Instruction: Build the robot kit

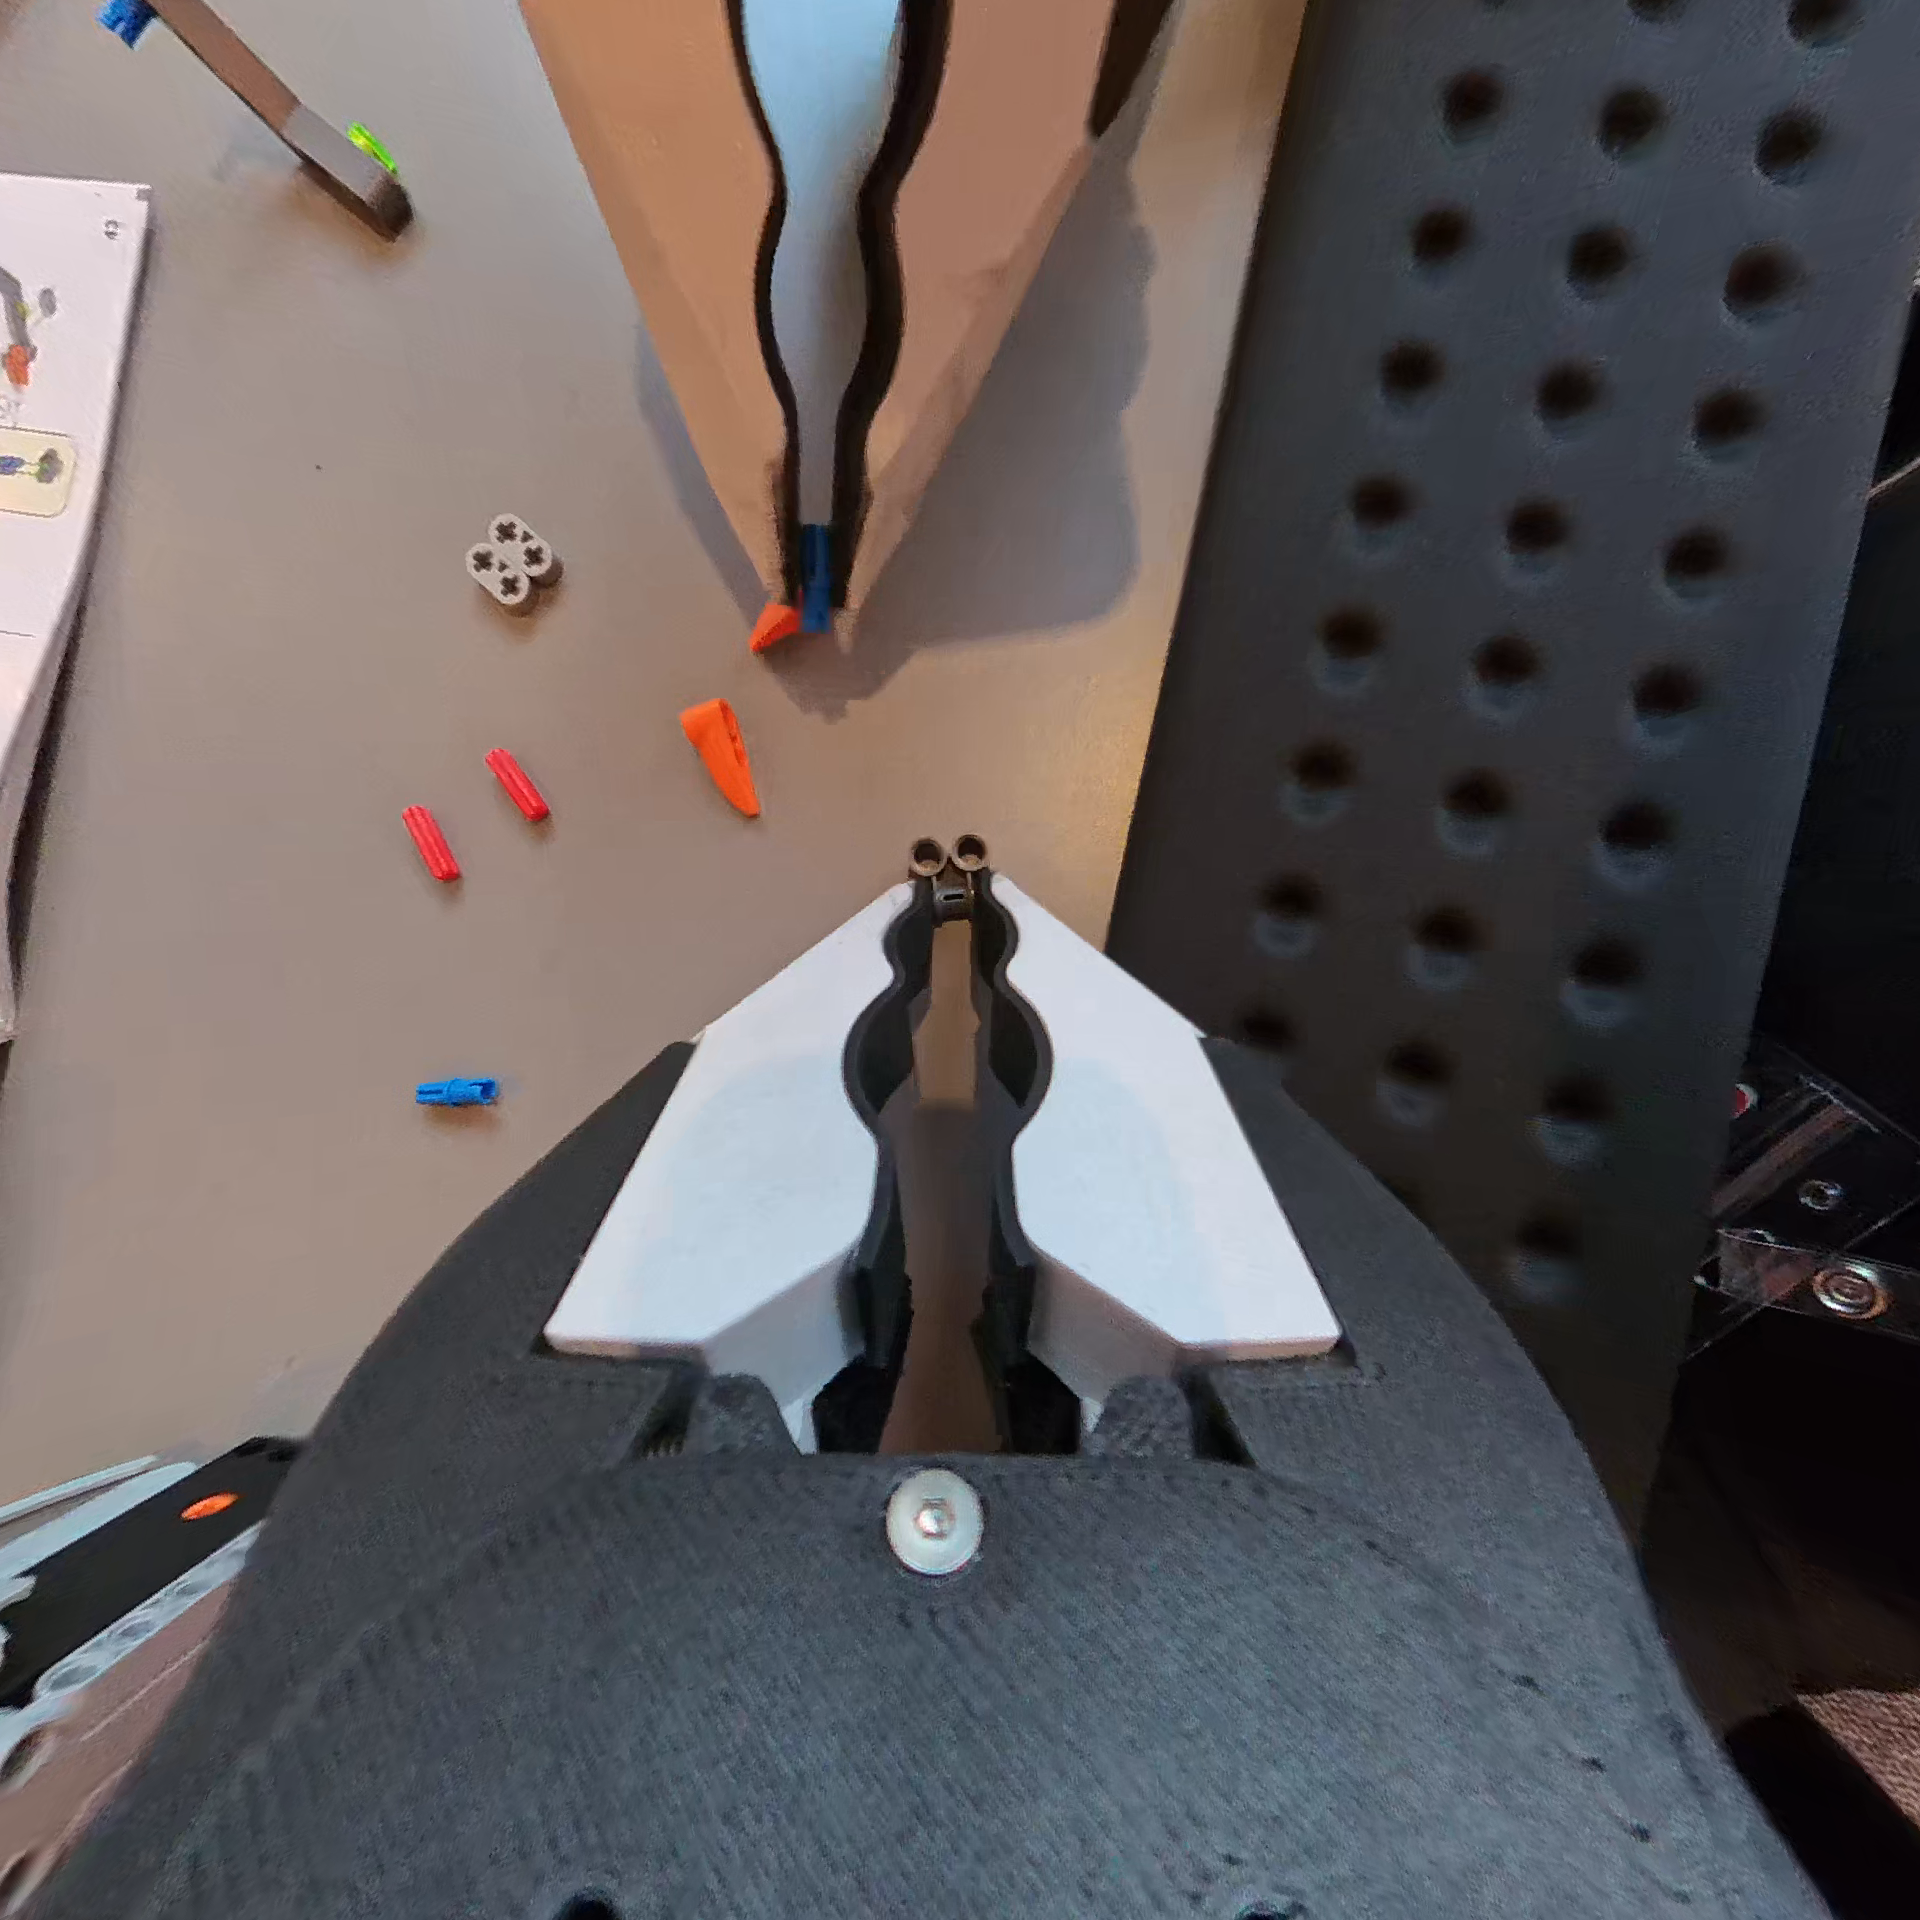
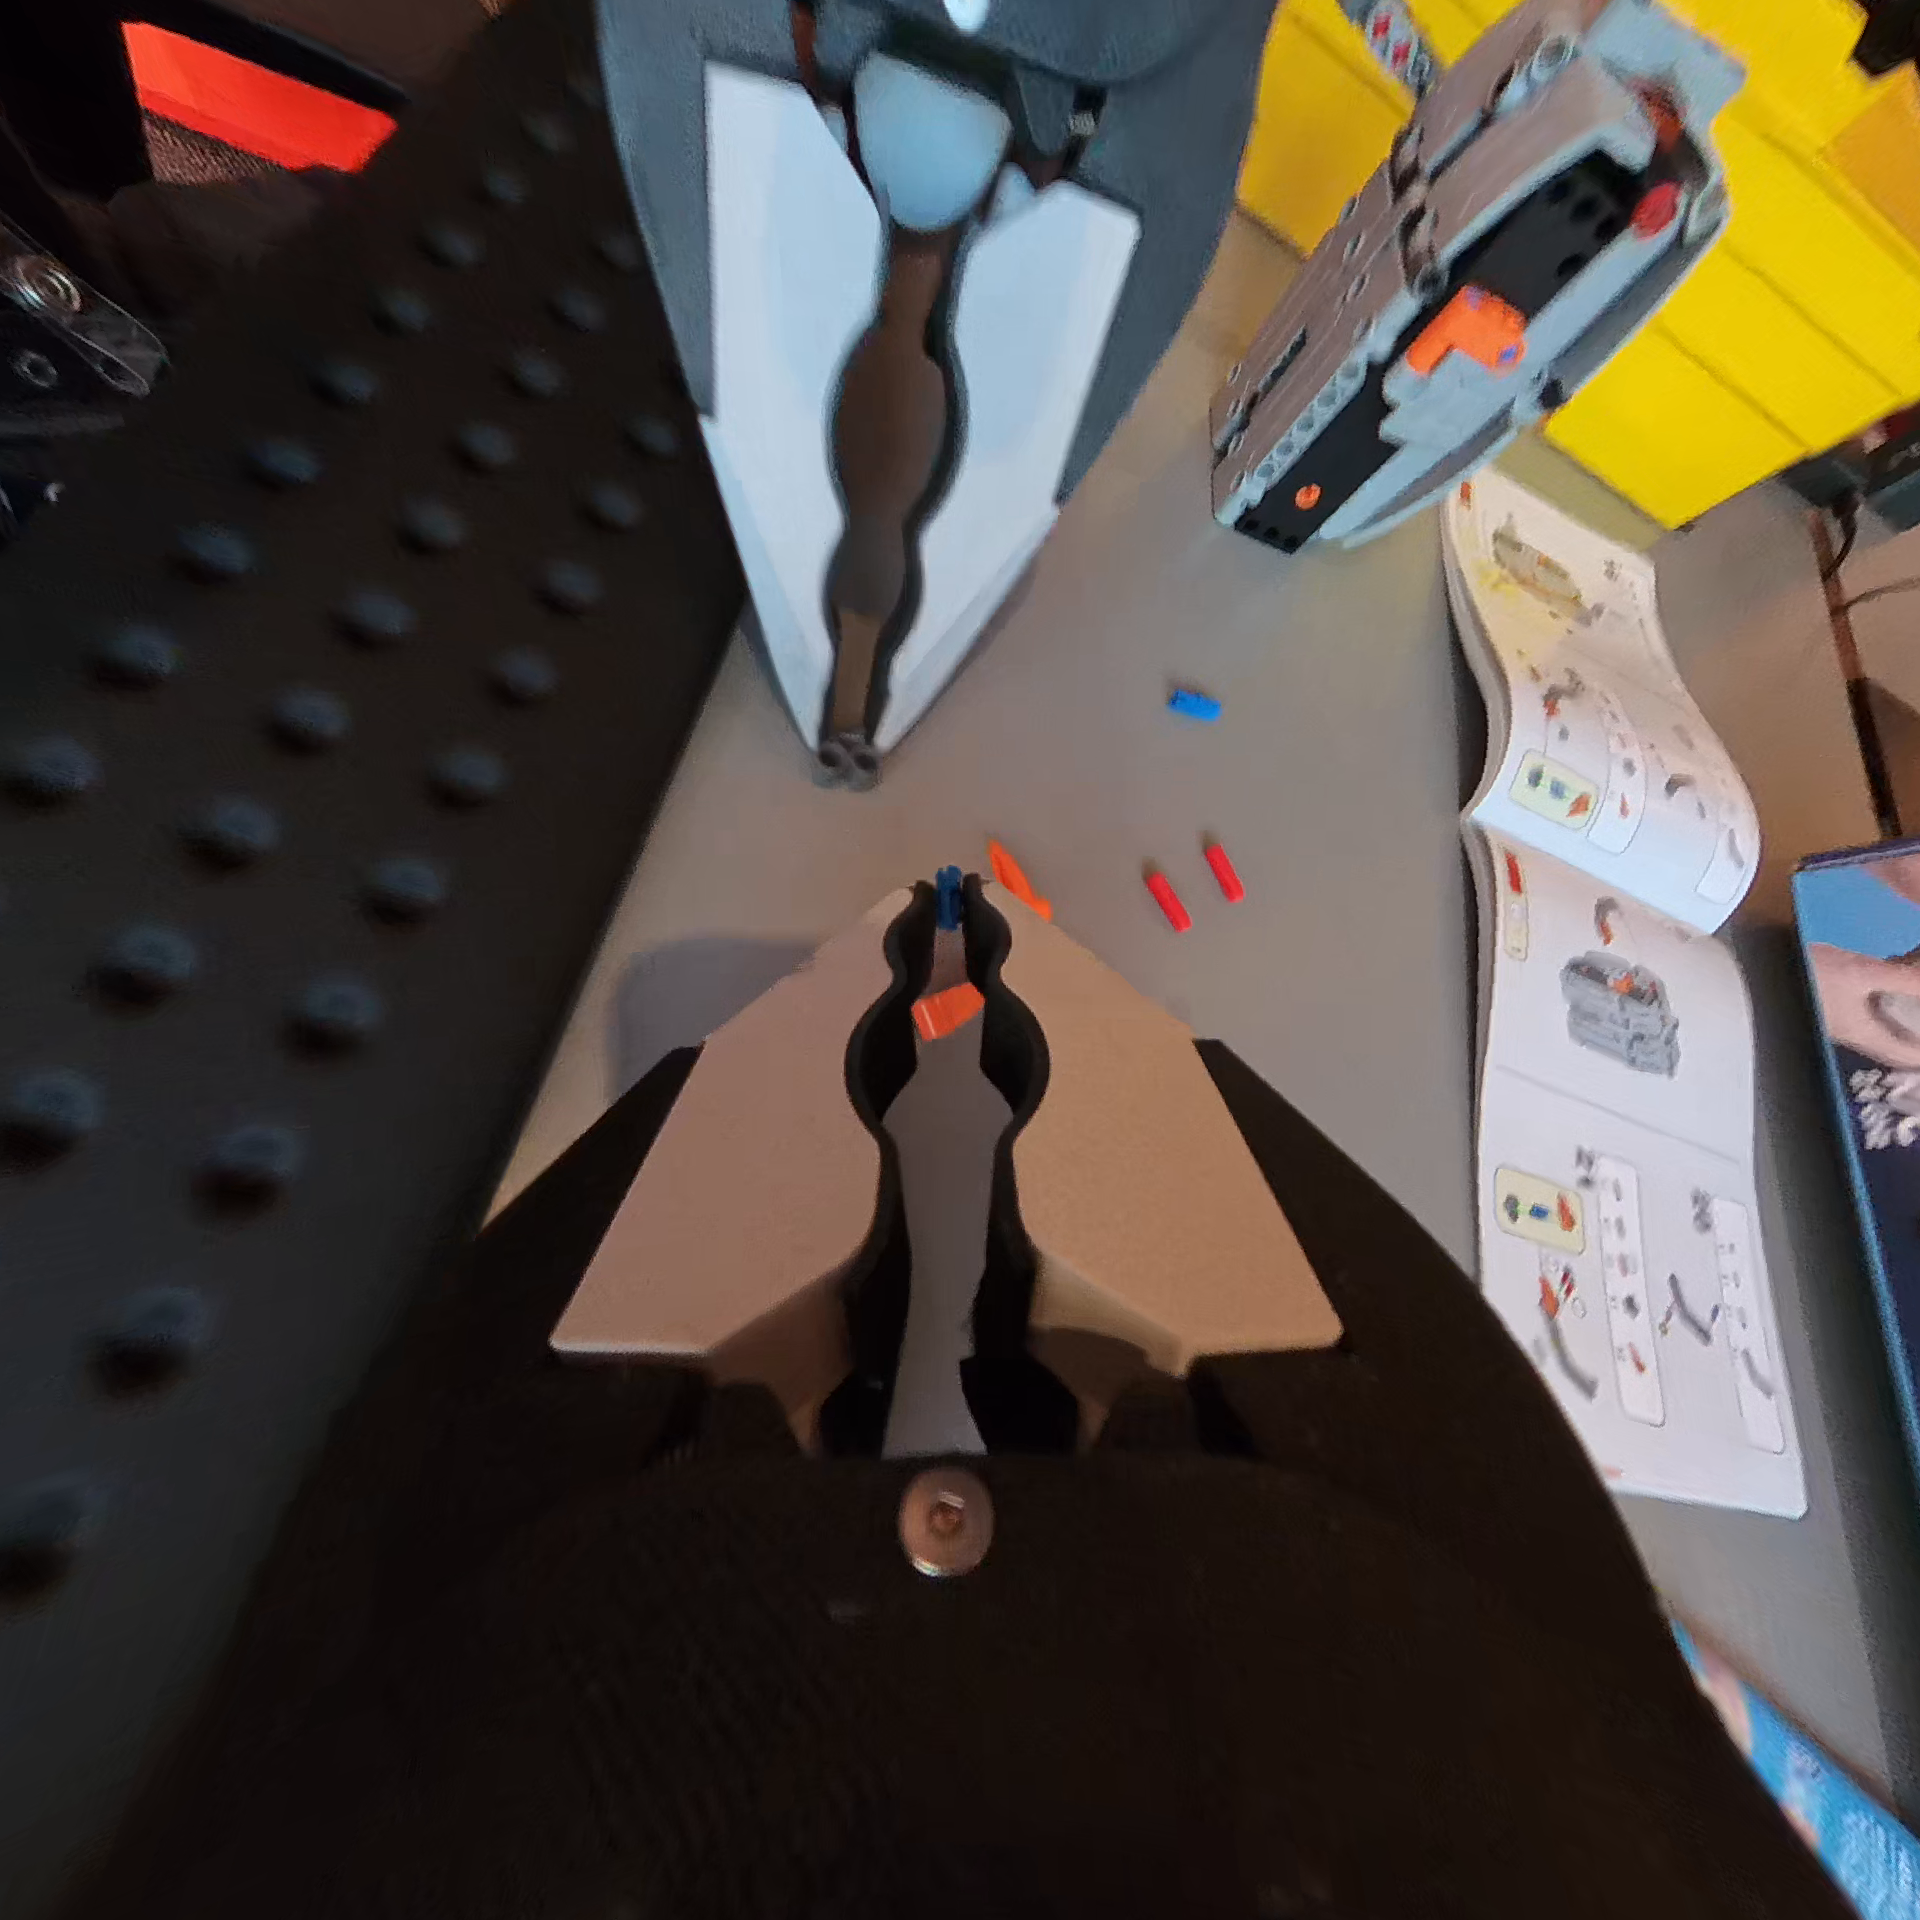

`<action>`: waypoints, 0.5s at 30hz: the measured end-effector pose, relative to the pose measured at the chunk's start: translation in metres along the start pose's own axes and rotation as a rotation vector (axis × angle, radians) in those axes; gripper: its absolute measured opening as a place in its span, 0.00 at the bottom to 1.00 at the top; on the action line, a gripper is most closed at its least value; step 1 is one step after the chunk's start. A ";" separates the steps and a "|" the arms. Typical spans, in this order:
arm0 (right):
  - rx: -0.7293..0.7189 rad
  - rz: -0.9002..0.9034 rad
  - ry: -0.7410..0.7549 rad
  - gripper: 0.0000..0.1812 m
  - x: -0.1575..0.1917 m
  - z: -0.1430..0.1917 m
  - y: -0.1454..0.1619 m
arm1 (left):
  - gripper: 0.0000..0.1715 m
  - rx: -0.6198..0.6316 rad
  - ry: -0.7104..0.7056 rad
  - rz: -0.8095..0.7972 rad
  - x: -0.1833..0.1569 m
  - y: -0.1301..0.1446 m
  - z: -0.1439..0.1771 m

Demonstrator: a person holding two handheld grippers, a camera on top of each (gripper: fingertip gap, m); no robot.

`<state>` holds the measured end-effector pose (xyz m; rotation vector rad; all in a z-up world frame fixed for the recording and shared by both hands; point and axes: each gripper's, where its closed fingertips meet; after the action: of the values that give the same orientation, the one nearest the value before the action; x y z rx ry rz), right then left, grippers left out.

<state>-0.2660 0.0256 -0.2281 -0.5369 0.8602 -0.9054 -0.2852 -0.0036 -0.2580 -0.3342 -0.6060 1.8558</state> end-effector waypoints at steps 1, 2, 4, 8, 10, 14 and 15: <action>-0.024 0.027 0.012 0.02 0.001 0.000 -0.007 | 0.04 0.022 -0.030 -0.020 0.003 0.001 0.001; -0.043 0.057 0.030 0.02 0.002 0.001 -0.014 | 0.04 0.046 -0.066 -0.047 0.007 0.002 0.004; -0.067 0.137 0.094 0.02 0.000 0.003 -0.026 | 0.04 0.055 -0.130 -0.093 0.012 -0.007 0.013; -0.062 0.258 0.226 0.02 -0.005 0.005 -0.041 | 0.03 0.091 -0.224 -0.158 0.024 -0.021 0.030; -0.034 0.286 0.265 0.02 -0.008 0.003 -0.040 | 0.04 0.137 -0.246 -0.168 0.029 -0.019 0.032; 0.024 0.309 0.323 0.02 -0.015 0.000 -0.033 | 0.04 0.181 -0.242 -0.155 0.031 -0.021 0.033; 0.028 0.307 0.332 0.02 -0.016 -0.001 -0.034 | 0.04 0.191 -0.241 -0.154 0.032 -0.022 0.033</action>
<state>-0.2874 0.0211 -0.1980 -0.2210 1.1924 -0.7314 -0.2961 0.0236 -0.2165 0.0620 -0.5928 1.8007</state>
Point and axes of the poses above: each gripper's, where its closed fingertips meet, z back along the fingers, y out of its underside, x = y × z across the jaws, and after that the axes turned 4 degrees about y, right-handed
